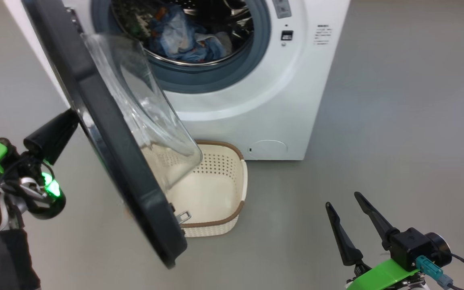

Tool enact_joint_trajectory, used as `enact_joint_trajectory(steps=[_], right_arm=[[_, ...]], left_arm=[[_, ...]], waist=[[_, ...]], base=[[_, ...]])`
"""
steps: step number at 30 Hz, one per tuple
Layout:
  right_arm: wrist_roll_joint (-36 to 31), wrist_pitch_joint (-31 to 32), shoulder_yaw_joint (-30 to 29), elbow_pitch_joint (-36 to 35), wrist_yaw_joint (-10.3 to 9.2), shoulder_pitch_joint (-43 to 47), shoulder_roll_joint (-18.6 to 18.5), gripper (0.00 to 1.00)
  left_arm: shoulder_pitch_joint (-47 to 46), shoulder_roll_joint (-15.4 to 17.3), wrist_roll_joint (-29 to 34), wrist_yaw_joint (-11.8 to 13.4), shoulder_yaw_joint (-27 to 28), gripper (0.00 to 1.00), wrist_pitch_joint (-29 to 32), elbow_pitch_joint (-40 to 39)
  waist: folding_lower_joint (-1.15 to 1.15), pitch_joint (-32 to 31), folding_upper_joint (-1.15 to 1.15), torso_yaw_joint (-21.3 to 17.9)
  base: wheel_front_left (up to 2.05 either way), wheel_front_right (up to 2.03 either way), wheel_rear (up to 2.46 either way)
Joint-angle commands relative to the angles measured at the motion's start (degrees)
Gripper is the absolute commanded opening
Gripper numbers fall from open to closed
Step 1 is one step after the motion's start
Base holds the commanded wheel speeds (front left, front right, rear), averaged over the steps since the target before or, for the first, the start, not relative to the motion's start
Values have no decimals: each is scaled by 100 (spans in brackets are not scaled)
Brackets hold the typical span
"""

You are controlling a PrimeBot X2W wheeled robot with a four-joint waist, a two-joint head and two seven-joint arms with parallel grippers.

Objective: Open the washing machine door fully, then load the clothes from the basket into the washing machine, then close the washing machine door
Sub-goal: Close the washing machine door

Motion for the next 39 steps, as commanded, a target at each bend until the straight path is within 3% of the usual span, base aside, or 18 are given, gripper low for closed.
enact_joint_trajectory(steps=[1, 19, 32, 39], right_arm=[[51, -28, 138, -152, 8, -237, 19, 100], [60, -28, 132, -150, 8, -324, 33, 100], [58, -28, 107, -155, 8, -334, 65, 100], [60, -28, 100, -160, 8, -335, 79, 100]], left_arm=[[-214, 105, -149, -106, -6, 0, -75, -92], [-677, 104, -226, -902, -333, 0, -1123, 796], [-926, 167, -146, -1224, -275, 0, -1373, 1334], [-834, 401, 382, -1432, -518, 0, -1570, 1392]], waist=[[0, 56, 0, -205], [0, 101, 0, -794], [0, 121, 0, -898], [0, 120, 0, -909]], base=[[0, 0, 0], [0, 0, 0], [0, 0, 0], [0, 0, 0]])
